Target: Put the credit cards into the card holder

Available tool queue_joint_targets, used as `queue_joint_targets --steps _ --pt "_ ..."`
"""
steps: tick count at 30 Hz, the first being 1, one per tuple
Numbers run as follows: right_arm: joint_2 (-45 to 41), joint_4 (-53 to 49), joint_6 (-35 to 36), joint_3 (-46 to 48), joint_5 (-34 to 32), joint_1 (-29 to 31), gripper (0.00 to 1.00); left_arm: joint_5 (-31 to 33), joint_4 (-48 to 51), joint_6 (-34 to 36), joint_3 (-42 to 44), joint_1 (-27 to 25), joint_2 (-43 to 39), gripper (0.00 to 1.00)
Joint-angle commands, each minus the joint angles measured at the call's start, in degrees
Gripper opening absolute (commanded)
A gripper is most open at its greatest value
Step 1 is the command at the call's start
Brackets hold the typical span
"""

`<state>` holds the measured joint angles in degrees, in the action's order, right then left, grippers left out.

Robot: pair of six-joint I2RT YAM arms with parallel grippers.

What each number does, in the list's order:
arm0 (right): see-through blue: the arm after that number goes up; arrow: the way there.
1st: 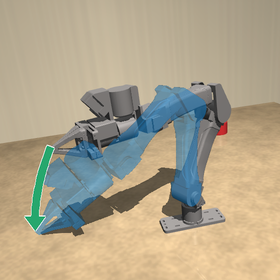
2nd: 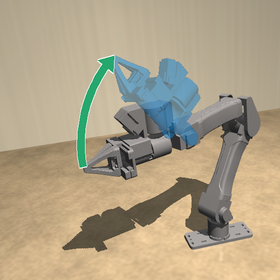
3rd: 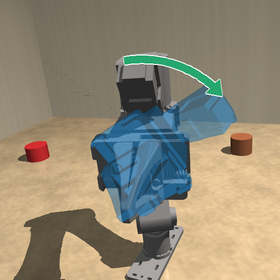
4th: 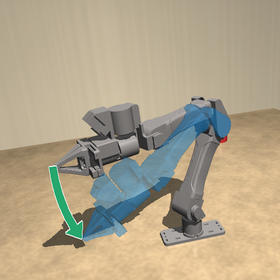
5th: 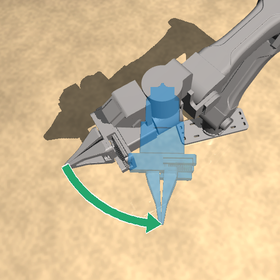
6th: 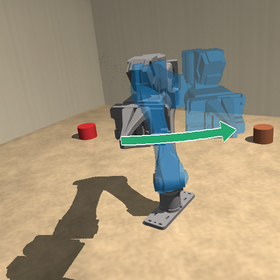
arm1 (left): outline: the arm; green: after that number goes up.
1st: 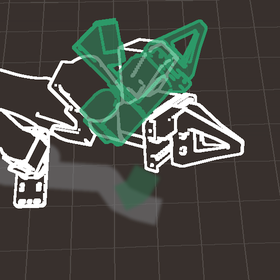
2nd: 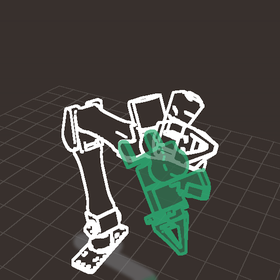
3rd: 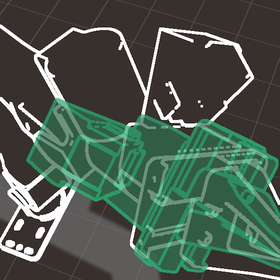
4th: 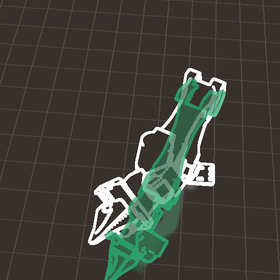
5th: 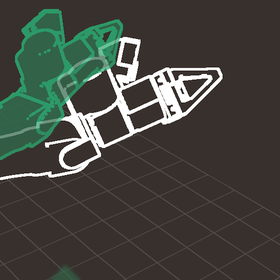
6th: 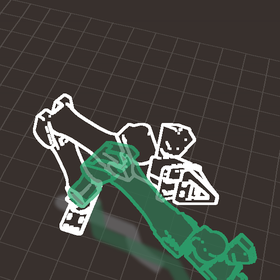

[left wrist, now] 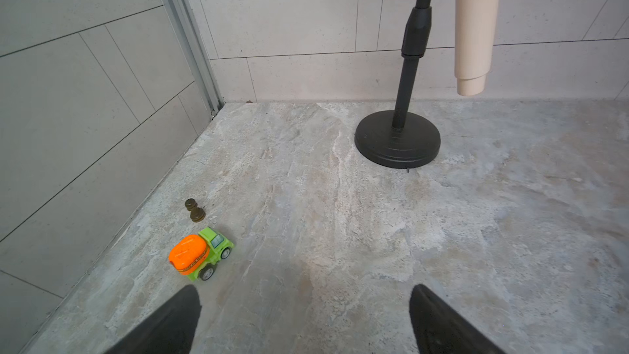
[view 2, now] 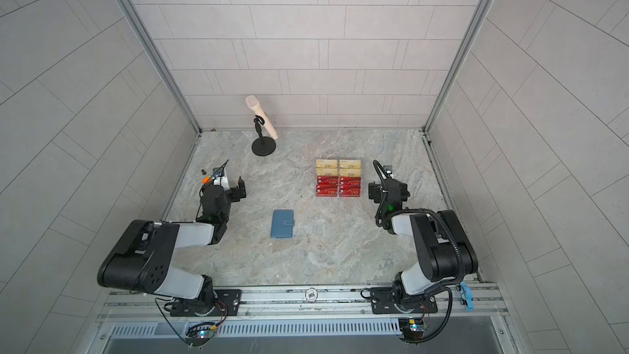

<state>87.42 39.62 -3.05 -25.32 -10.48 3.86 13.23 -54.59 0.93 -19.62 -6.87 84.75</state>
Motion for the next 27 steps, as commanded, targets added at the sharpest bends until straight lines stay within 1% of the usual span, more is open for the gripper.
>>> queue_joint_targets --steps 1,27 --pt "-0.1 0.0 0.3 -0.8 -0.2 0.1 0.99 -1.1 -0.3 0.6 -0.8 0.3 -0.6 1.0" --pt "-0.1 -0.1 0.3 -0.9 0.0 0.1 0.99 -2.4 0.3 0.3 -1.1 1.0 -0.5 1.0"
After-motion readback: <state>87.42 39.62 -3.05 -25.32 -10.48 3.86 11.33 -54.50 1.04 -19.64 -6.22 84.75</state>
